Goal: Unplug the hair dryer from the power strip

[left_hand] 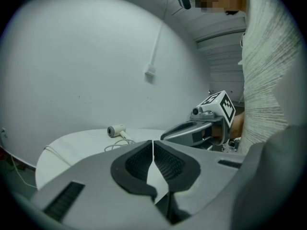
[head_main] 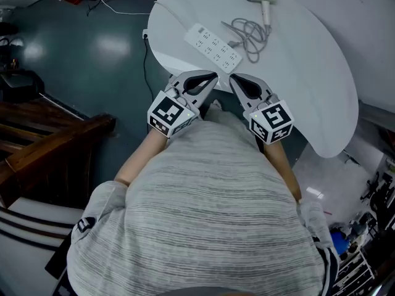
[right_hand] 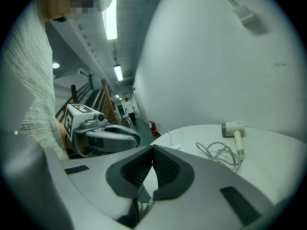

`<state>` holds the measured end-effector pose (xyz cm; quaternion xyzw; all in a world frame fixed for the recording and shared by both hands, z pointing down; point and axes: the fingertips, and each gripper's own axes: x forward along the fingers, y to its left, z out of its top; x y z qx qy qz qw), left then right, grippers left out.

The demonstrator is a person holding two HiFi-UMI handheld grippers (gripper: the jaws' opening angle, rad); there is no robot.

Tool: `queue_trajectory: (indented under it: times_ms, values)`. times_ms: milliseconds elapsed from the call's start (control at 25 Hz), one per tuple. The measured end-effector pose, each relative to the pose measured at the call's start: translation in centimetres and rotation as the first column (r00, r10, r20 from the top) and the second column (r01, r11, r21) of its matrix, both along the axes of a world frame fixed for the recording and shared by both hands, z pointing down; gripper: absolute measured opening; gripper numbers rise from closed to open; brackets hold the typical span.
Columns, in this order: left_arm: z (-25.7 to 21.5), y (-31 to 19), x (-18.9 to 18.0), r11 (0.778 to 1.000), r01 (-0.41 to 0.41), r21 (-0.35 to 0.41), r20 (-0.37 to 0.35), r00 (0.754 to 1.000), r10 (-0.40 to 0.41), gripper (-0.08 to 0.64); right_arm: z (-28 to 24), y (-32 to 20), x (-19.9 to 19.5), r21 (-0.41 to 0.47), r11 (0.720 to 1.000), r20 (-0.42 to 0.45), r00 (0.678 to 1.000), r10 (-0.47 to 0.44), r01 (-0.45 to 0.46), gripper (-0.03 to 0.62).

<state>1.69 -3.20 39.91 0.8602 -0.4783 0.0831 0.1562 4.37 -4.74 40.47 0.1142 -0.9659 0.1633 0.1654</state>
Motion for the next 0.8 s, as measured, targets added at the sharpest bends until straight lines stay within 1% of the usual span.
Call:
queue_trajectory:
  times_ms: [240,800]
  values:
    - [-0.9,0.6,0.2,0.999,0.027,0.021,0.008,1.000,-0.028,0.015,-0.4,1.0,-0.4,0.028,0.999,0.002,0.999,-0.044,0.044,0.025]
    - [-1.6,1.5,0.2,0.999,0.033,0.034,0.010,0.999,-0.034,0.015,-0.7,1.8,-0.4,0.043,0.998,-0.002,0.999,-0.046,0.046,0.025]
